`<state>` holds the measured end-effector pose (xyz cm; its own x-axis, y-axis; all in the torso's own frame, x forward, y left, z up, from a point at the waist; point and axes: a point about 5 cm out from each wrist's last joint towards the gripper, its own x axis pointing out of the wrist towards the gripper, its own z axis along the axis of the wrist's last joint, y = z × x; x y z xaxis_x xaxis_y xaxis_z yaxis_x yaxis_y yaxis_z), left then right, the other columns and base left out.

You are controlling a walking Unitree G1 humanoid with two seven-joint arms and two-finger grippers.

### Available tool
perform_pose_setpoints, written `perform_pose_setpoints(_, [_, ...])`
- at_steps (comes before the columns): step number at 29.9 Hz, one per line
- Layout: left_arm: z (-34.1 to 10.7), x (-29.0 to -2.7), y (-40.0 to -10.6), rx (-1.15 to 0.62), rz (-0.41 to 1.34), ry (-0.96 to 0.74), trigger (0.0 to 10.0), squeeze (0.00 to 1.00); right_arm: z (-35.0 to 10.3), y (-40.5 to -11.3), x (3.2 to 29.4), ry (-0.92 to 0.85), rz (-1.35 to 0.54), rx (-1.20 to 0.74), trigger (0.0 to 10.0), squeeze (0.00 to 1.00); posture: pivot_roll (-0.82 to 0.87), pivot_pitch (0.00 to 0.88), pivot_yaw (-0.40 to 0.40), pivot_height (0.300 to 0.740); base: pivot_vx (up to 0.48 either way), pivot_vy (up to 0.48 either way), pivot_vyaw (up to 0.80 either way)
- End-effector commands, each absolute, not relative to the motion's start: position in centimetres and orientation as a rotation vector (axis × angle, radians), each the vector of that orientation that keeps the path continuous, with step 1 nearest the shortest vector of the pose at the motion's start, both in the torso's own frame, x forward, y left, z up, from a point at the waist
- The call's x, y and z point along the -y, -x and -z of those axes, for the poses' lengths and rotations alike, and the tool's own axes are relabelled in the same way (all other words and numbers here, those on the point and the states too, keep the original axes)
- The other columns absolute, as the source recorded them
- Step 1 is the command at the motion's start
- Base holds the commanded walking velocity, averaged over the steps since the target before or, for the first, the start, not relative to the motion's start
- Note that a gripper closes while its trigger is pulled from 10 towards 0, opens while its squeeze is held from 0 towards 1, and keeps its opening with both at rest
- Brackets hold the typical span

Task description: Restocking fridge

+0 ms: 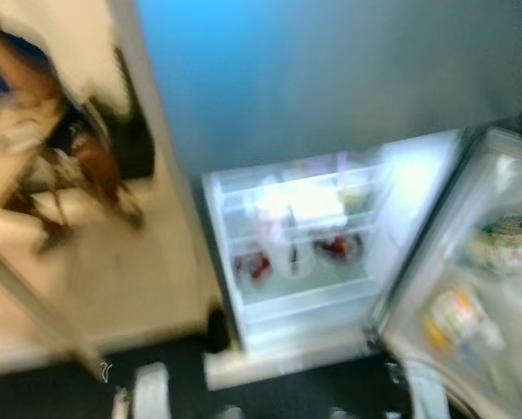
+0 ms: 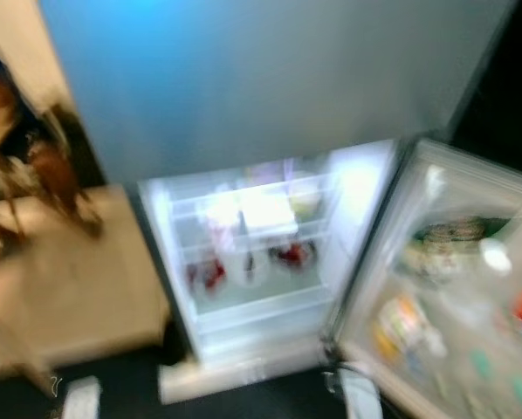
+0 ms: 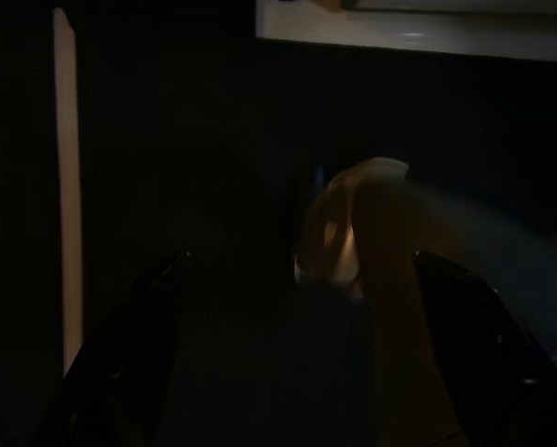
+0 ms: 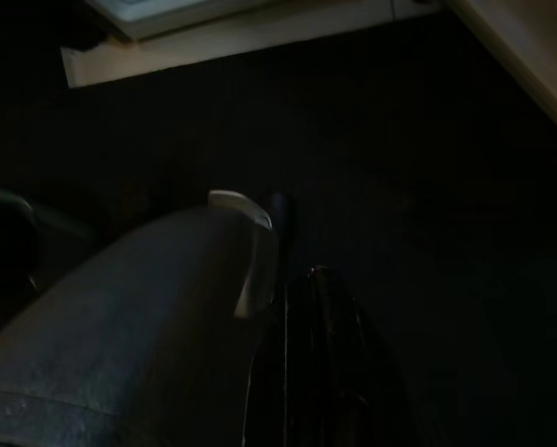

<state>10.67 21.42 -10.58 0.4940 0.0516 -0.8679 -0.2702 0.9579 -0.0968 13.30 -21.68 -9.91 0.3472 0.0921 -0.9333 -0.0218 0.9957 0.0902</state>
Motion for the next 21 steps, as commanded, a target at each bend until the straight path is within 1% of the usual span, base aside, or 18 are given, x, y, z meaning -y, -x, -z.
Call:
perform_pose_setpoints(1, [10.12, -22.04, -11.67, -0.997, -0.186, 0.214, 10.0, 0.00, 10.08, -12.98, 21.32, -0.076, -0.078, -1.223, 10.0, 0.00, -0.06, 0.000, -0.012, 0.740, 0.000, 0.000, 0.00])
perform_pose_setpoints(12, [10.06, -22.11, -11.76, -0.991, -0.174, 0.224, 10.0, 0.00, 10.06, -13.05, 21.32, -0.074, -0.082, -1.223, 10.0, 0.00, -0.06, 0.000, -0.012, 0.740, 0.000, 0.000, 0.00])
perform_pose_setpoints(17, [10.04, -22.11, -11.79, -0.990, -0.167, 0.227, 10.0, 0.00, 10.12, -12.85, 21.20, -0.049, -0.127, -1.244, 10.0, 0.00, -0.06, 0.000, -0.011, 0.740, 0.000, 0.000, -0.74])
perform_pose_setpoints(21, [10.02, -22.04, -11.87, -0.986, -0.159, 0.236, 10.0, 0.00, 10.16, -12.72, 21.20, -0.049, -0.126, -1.250, 10.0, 0.00, -0.06, 0.000, -0.011, 0.740, 0.000, 0.000, -0.74])
